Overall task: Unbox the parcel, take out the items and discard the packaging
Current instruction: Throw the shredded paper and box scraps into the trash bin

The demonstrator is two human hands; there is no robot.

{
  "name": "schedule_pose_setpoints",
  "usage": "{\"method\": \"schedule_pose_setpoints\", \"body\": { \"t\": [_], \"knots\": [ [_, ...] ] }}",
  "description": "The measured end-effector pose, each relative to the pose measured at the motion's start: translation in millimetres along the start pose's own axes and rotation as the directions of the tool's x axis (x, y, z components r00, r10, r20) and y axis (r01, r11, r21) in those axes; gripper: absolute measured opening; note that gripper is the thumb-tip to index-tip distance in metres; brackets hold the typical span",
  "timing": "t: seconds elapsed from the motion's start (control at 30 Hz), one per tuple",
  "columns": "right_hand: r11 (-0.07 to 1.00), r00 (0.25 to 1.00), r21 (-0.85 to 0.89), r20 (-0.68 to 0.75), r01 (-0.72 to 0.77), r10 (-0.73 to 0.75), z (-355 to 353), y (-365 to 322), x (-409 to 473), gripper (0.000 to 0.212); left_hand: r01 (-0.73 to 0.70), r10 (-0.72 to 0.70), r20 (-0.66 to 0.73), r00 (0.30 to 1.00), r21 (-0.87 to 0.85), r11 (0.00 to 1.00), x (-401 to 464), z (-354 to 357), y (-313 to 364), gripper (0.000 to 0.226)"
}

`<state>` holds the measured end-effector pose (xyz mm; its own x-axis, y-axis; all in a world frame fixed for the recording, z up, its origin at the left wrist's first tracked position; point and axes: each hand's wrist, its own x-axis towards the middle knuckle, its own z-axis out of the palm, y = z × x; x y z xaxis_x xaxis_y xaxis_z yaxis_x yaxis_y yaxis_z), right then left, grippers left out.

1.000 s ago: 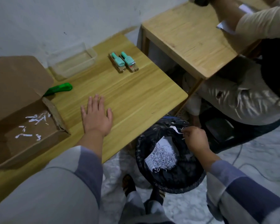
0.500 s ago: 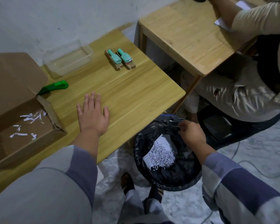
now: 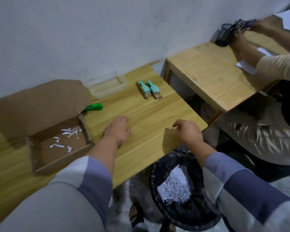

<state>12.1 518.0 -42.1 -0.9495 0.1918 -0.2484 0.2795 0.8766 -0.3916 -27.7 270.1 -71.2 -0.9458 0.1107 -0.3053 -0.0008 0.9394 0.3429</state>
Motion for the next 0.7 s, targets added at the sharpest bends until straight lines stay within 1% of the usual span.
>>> {"method": "schedule_pose_setpoints", "body": {
  "t": [0.1, 0.2, 0.33, 0.43, 0.53, 0.6, 0.63, 0.7],
  "knots": [
    [0.994, 0.993, 0.012, 0.056, 0.108, -0.109, 3, -62, 9, 0.030, -0.024, 0.013, -0.121, 0.993, -0.085, 0.996, -13, -36, -13, 0.036],
    [0.963, 0.958, 0.026, 0.088, 0.270, -0.271, 13, -124, 9, 0.032, 0.015, -0.041, -0.237, 0.971, -0.111, 0.994, -32, -70, -42, 0.031],
    [0.892, 0.878, 0.042, 0.159, 0.451, -0.451, 31, -200, 0, 0.035, 0.120, -0.176, -0.357, 0.918, -0.173, 0.978, -68, -101, -96, 0.028],
    [0.843, 0.823, 0.030, 0.201, 0.537, -0.531, 49, -244, -8, 0.037, 0.270, -0.308, -0.401, 0.863, -0.149, 0.951, -95, -107, -137, 0.031],
    [0.811, 0.783, 0.034, 0.242, 0.583, -0.573, 70, -270, -13, 0.046, 0.418, -0.437, -0.424, 0.793, -0.143, 0.897, -117, -99, -169, 0.040],
    [0.831, 0.797, 0.043, 0.262, 0.554, -0.545, 85, -278, -13, 0.060, 0.482, -0.510, -0.397, 0.763, -0.175, 0.858, -126, -88, -183, 0.053],
    [0.844, 0.806, 0.042, 0.274, 0.535, -0.524, 91, -280, -13, 0.068, 0.492, -0.539, -0.363, 0.760, -0.220, 0.842, -128, -82, -189, 0.060],
    [0.859, 0.819, 0.033, 0.286, 0.510, -0.497, 101, -280, -13, 0.077, 0.463, -0.563, -0.264, 0.783, -0.358, 0.811, -127, -71, -198, 0.075]
  ]
}}
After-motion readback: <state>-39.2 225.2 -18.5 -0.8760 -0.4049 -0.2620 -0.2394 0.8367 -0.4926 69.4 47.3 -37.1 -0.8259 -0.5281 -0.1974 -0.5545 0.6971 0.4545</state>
